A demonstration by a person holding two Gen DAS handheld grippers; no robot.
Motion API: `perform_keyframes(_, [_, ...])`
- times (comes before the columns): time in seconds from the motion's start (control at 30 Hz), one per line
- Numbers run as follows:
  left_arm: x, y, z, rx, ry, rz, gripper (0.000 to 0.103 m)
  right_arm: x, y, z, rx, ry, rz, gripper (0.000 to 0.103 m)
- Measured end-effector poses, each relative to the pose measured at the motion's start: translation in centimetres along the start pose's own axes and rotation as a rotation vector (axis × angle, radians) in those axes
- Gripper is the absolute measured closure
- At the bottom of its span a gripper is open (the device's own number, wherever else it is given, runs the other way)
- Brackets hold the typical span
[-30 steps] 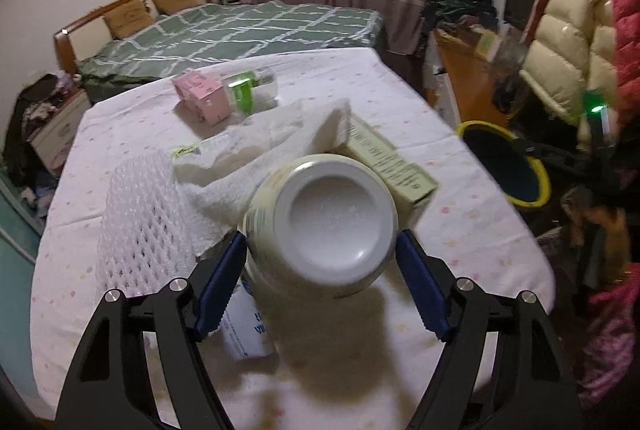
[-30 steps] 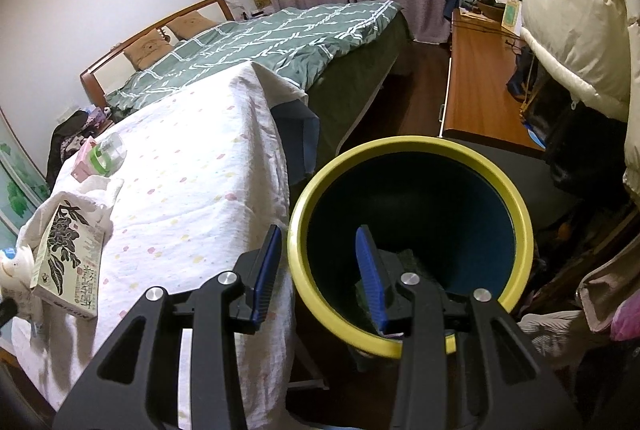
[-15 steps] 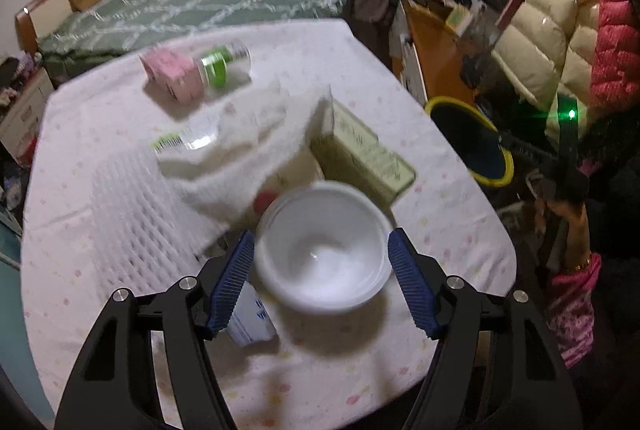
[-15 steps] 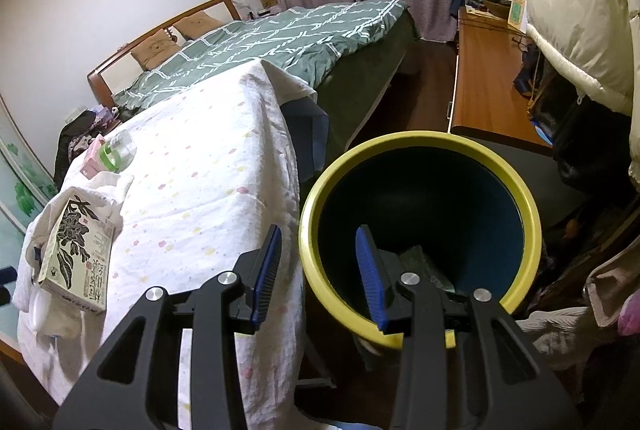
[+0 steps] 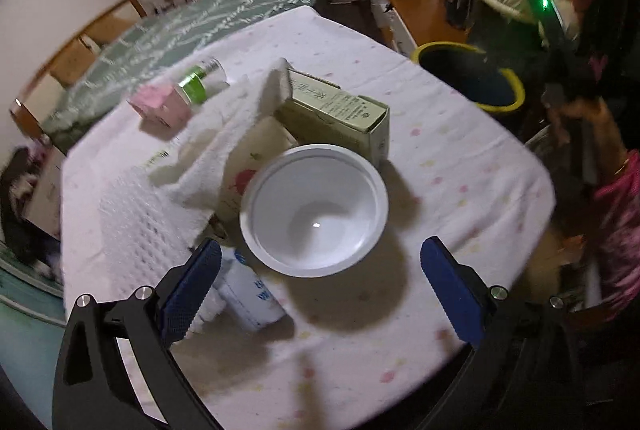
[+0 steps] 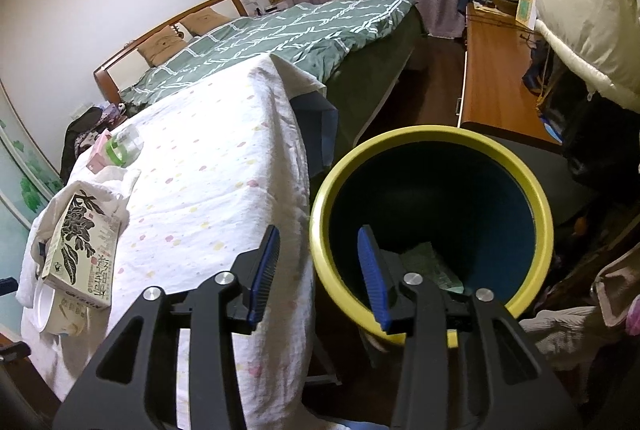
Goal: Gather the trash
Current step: 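Grasp the white plastic bowl with the left tool and lift it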
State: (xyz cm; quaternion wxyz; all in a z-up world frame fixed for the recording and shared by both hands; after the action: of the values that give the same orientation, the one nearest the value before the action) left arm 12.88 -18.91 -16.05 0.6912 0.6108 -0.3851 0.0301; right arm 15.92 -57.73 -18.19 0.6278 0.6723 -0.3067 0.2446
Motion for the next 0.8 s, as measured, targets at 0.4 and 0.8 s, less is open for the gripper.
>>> perform_keyframes(0.4, [0.5,-4.1,-0.6,-0.01,0.054,0.014,0.011,-0.2,-0.2,-0.6,0.008,0.009,-0.003,0.061])
perform_keyframes(0.8, [0.9,-2.9,-0.4,-0.056,0.073,0.047,0.018,-0.6,0.3,-0.6,0.02,0.003,0.009,0.061])
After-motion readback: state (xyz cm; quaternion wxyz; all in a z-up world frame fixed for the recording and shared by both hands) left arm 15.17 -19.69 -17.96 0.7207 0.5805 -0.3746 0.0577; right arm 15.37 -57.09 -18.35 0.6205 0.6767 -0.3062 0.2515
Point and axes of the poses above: each gripper's, at about its wrist camera, not at the fingertips, and y roughly against the way its jaws point, z to its right, x to its top, the point moved 8 cm from there along -y, roughly the way its jaws point, and after that the axes turned 12 degrees about y, right-handed, at the moved point
